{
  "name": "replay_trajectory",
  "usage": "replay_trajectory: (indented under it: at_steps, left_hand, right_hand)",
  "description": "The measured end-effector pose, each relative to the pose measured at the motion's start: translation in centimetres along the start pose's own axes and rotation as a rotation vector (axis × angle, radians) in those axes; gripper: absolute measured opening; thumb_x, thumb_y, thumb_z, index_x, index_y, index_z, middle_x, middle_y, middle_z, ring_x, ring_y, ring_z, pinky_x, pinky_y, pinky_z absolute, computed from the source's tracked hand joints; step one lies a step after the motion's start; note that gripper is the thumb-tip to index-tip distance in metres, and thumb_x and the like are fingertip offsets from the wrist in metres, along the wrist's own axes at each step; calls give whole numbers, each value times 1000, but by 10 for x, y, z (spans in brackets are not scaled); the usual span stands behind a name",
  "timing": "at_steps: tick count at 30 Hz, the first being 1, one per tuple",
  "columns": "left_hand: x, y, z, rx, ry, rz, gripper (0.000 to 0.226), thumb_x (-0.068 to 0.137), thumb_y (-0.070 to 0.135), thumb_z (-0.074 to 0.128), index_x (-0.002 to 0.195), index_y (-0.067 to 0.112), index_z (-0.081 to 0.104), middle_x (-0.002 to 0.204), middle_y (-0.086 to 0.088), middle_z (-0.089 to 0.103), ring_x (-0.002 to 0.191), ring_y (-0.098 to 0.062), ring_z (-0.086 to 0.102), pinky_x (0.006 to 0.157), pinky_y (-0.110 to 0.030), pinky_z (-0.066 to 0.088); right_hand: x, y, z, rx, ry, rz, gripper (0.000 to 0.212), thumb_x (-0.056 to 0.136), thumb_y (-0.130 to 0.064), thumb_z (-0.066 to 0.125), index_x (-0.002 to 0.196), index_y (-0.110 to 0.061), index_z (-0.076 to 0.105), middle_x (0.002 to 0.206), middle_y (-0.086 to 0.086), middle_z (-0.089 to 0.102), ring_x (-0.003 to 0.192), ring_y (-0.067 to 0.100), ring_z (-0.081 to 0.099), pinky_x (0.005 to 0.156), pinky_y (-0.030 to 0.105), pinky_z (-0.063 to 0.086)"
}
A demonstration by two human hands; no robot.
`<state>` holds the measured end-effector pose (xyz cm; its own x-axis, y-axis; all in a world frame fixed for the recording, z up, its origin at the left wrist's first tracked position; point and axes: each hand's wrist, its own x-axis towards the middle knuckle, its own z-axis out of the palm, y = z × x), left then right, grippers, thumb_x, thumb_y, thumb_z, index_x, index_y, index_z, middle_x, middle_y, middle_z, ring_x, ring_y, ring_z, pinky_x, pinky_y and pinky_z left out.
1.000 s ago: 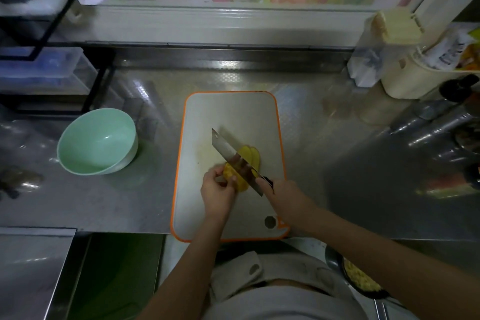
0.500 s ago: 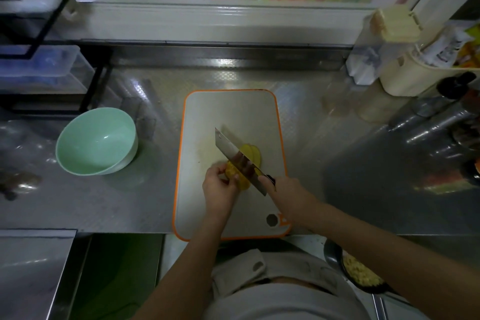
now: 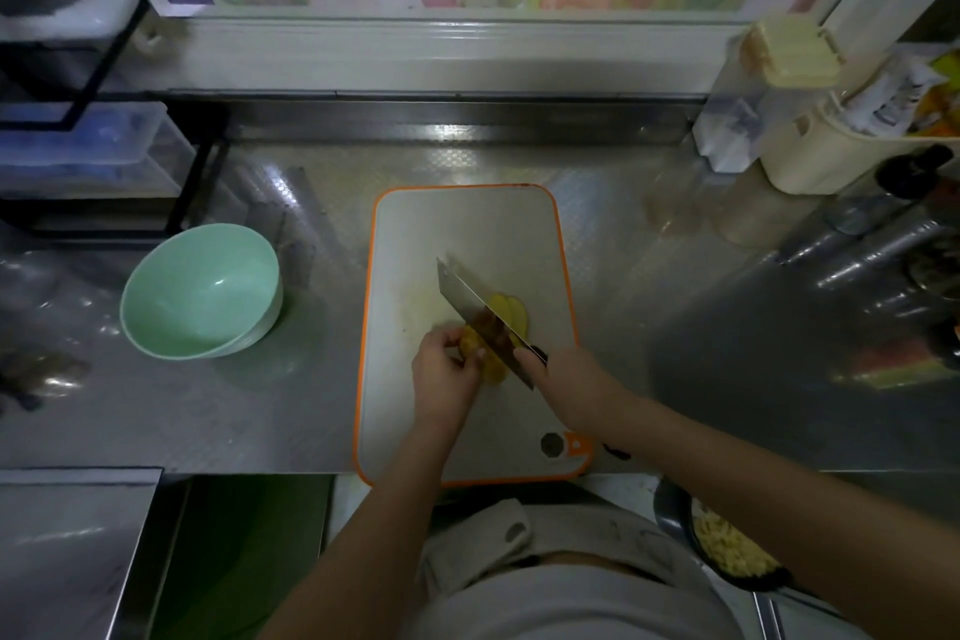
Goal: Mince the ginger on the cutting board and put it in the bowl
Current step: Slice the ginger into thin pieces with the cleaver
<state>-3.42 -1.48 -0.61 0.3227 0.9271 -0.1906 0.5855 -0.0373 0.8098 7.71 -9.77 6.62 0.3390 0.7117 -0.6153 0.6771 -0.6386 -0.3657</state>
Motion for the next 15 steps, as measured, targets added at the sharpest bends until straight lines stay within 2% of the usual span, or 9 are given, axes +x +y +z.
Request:
replay_trajectory:
  at_steps: [3,5,6,8,10,12,13,14,15]
  left_hand:
    - [1,-1,0,10,-14,-1,20,80,12,68,100,10,62,99,0,57,83,-10,51,59,-3,36]
    - [2,-2,0,20,-35,-1,20,80,12,68,99,12,62,100,-1,58,85,-14,55,64,-9,36]
    - [3,-1,-1,20,-44,-1,20,80,12,68,99,12,61,99,-1,58,86,-16,57,63,-9,37]
    - [3,0,-3,19,-59,-4,21,80,10,68,100,10,60,99,-1,57,83,-17,57,57,-5,38]
    - [3,1,-3,31,-61,1,23,80,9,68,102,9,60,101,-2,58,80,-17,56,55,-6,37]
    - [3,2,-2,34,-63,1,25,79,10,69,103,8,60,101,-4,59,77,-16,56,56,-9,37]
    - [3,2,-2,37,-63,3,26,79,10,69,103,8,61,102,-5,60,77,-17,56,58,-10,36]
    - [4,2,-1,39,-65,1,26,78,10,69,103,7,61,102,-6,61,78,-18,57,61,-13,37]
    - [5,1,-2,34,-65,-7,26,78,10,69,104,7,61,102,-6,61,79,-18,57,64,-15,37]
  right_hand:
    - [-9,12,0,-10,-17,-42,26,102,-20,32,121,-5,43,83,6,44,64,14,45,50,19,31]
    - [-13,9,-3,19,-47,15,31,102,-29,31,104,-3,48,78,7,46,59,13,42,50,20,32]
    - [-10,7,-1,66,-40,36,29,101,-27,33,107,-4,48,82,9,49,62,15,43,51,21,33]
    - [-3,4,7,135,-18,42,33,100,-14,35,130,-3,37,89,11,46,70,19,44,52,23,32]
    - [5,0,9,197,-19,71,34,102,-17,30,131,-1,38,88,11,47,72,21,45,56,27,35]
    - [10,-3,13,191,-17,67,41,102,-15,28,142,-4,27,102,16,53,81,22,50,67,35,39]
    - [10,-1,18,185,-24,43,41,102,-16,28,142,-7,29,105,16,55,81,22,51,69,34,37]
    - [9,2,21,221,-39,54,34,102,-22,29,129,-7,44,96,15,56,76,22,50,68,32,37]
    - [5,5,23,212,-22,23,33,103,-29,29,102,-9,54,80,12,54,68,22,48,64,30,37]
